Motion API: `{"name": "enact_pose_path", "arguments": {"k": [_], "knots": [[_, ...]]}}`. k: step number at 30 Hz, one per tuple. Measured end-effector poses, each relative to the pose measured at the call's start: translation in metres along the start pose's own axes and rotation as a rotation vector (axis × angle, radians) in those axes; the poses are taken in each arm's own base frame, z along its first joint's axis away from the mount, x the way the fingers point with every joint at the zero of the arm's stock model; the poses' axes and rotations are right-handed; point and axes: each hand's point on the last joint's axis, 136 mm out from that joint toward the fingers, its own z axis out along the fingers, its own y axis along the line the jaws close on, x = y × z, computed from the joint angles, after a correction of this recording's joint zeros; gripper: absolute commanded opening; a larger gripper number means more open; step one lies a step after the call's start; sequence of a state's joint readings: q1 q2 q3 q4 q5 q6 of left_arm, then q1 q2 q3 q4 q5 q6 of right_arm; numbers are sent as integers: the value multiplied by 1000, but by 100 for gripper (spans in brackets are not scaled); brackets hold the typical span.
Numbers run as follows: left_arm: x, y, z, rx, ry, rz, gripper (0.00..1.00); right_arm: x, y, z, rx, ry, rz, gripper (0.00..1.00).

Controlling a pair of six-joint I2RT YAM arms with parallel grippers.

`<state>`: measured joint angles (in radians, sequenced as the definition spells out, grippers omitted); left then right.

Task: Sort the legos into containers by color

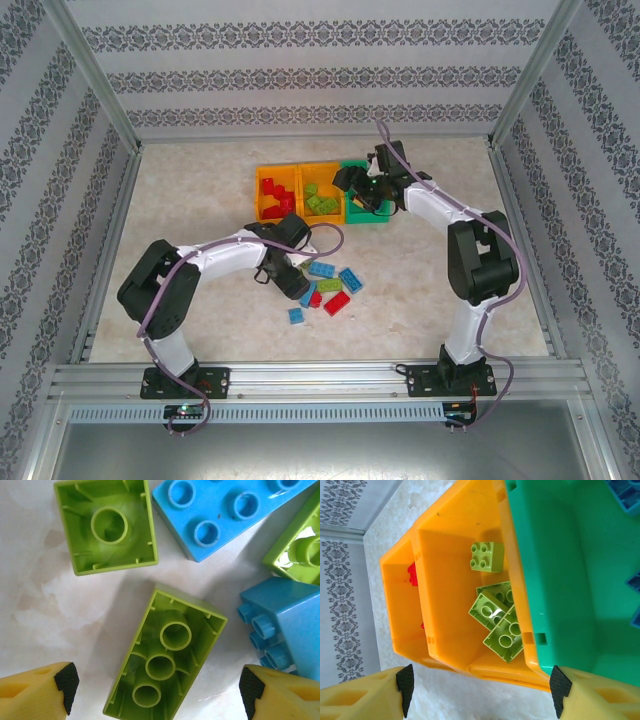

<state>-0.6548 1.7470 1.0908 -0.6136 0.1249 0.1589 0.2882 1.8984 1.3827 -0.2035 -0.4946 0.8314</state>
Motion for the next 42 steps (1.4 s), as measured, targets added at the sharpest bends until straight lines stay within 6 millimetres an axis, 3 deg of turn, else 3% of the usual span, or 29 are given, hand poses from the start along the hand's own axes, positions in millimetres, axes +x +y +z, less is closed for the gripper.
{"name": "enact_pose_path", "arguments": {"k": [16,22,24,36,42], "knots": [[-1,-1,3,7,5,5,75,-2,-13,-13,10,-21,22,75],[3,1,5,-6,16,-14,41,0,-15,-14,12,-20,23,75],[3,2,5,-10,18,-16,37,0,-15,-15,14,-23,23,75],[5,6,0,-35,15,-55,36,-1,-29,-33,39,-56,9,75],[-3,10,-29,-68,-52,-91,36,22,-52,-47,106,-53,-45,75]]}}
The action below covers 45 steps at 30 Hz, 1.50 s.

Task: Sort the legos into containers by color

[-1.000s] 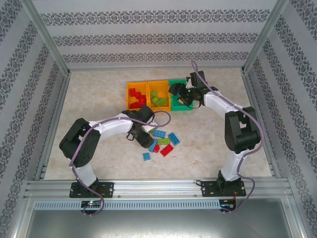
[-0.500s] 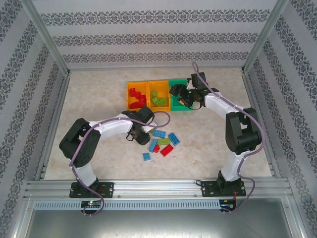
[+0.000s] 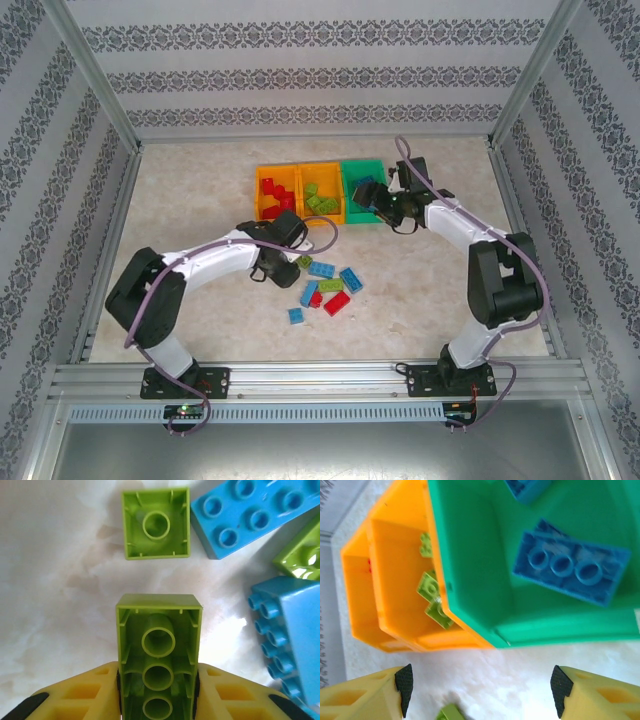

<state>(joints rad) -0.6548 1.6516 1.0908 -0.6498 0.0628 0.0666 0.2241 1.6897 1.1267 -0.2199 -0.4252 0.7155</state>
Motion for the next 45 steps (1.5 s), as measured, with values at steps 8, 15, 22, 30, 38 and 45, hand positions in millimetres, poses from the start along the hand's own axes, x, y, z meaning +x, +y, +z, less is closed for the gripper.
{"name": "enact_pose_path", "arguments": {"k": [8,15,22,30,38,45], "knots": [[-85,14,-61,-21,-219,-87,36,38,-29,-16,106,13,-111,75],[-162,53,-50,56,-282,-278,35,92,-37,-18,180,66,-277,74],[-199,76,-8,161,-247,-415,34,127,-55,-19,241,119,-357,75],[-213,89,4,251,-250,-531,44,160,-42,-17,221,176,-482,75],[-222,85,1,317,-254,-596,74,190,-47,-13,253,286,-589,73],[-217,77,-11,350,-276,-608,100,195,-59,-5,328,347,-622,70]]}}
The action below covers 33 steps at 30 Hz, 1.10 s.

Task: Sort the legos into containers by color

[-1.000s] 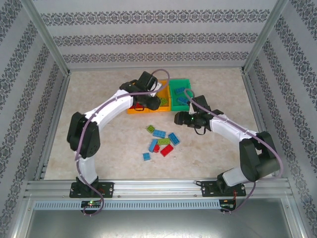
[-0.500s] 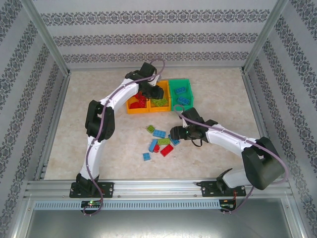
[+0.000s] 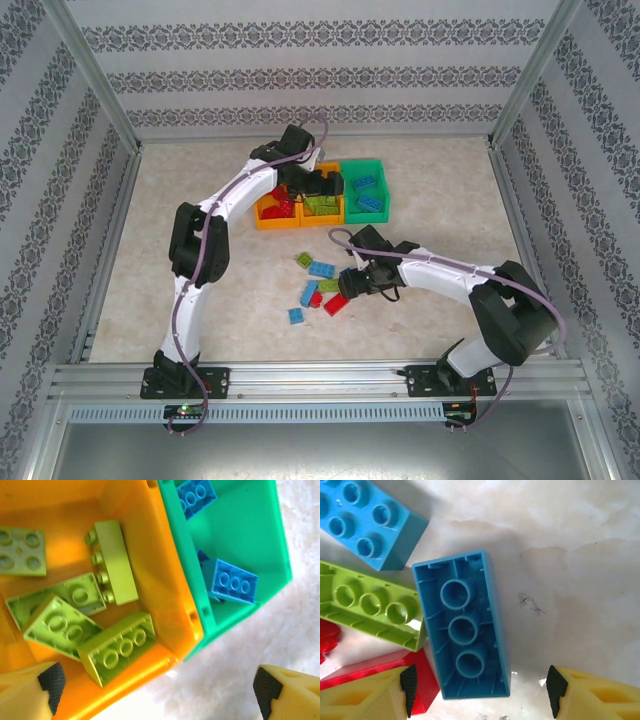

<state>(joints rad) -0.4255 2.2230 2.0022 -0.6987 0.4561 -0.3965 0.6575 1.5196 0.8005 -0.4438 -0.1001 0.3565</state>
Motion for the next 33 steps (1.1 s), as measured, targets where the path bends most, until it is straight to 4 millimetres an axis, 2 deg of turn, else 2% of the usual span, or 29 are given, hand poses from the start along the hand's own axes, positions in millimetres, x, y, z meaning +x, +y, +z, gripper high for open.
{"name": "enact_pose_path", "arguments": {"k": [7,12,16,20,25,29,33], "knots": [[16,-3,-32,-6,-44,6,100,-9,0,9,35,18,-28,59],[27,0,-47,-20,-81,15,100,-9,-3,13,64,32,-37,41],[35,3,-52,-21,-92,20,100,-10,-6,9,84,20,-35,33],[42,6,-54,-27,-95,21,100,-18,-6,-7,86,-35,-28,30],[54,11,-54,-36,-86,24,100,-42,-13,-38,58,-158,31,28],[69,17,-58,-46,-78,26,100,-69,-43,-59,37,-256,185,28],[86,22,-64,-51,-70,33,100,-109,-69,-81,0,-335,314,28]]}}
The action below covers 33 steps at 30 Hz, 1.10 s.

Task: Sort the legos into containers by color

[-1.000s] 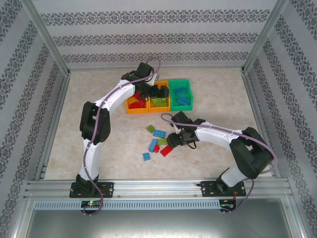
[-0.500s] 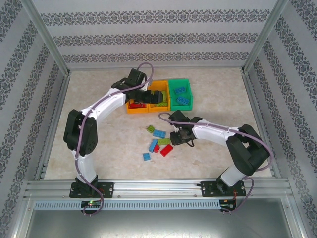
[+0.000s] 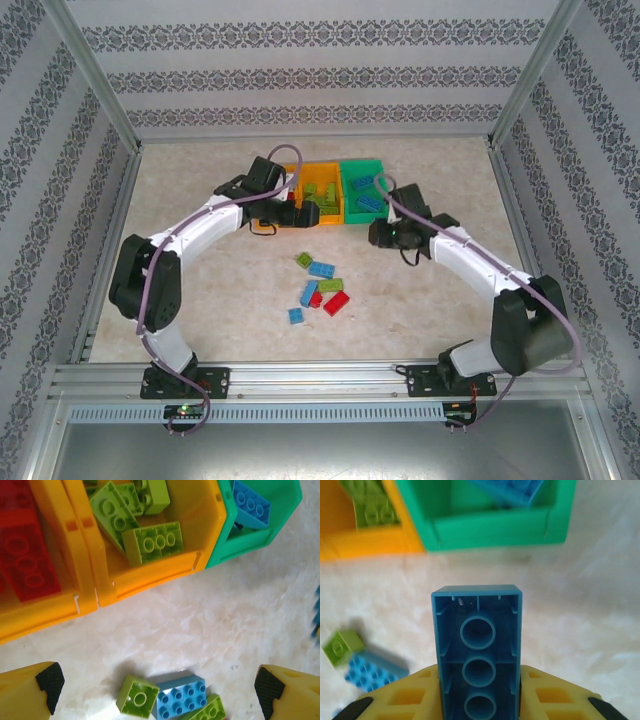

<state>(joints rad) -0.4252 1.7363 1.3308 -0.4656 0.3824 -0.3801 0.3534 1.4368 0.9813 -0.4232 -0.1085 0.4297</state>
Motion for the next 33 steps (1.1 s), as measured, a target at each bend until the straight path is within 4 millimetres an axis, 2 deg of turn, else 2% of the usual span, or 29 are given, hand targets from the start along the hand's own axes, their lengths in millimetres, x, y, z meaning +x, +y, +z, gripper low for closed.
{"name": "enact_pose_path", "arguments": {"k": [3,6,10,15,20,22,27,33], "knots": [[10,4,-3,-4,5,4,100,-43,13,-2,-39,-46,21,28],[22,7,-3,-8,18,9,100,-75,26,2,-67,-73,24,29],[36,8,0,-18,38,29,100,-96,21,23,-74,-54,75,32],[57,-1,6,-21,74,95,100,-105,3,58,-74,8,163,35],[78,-12,7,-17,102,178,100,-108,4,75,-87,52,199,55],[86,-13,7,-23,112,208,100,-112,5,76,-86,53,207,71],[96,-14,10,-50,134,251,100,-117,7,74,-90,46,203,74],[109,-22,12,-57,160,284,100,-108,10,70,-95,47,195,75]]}}
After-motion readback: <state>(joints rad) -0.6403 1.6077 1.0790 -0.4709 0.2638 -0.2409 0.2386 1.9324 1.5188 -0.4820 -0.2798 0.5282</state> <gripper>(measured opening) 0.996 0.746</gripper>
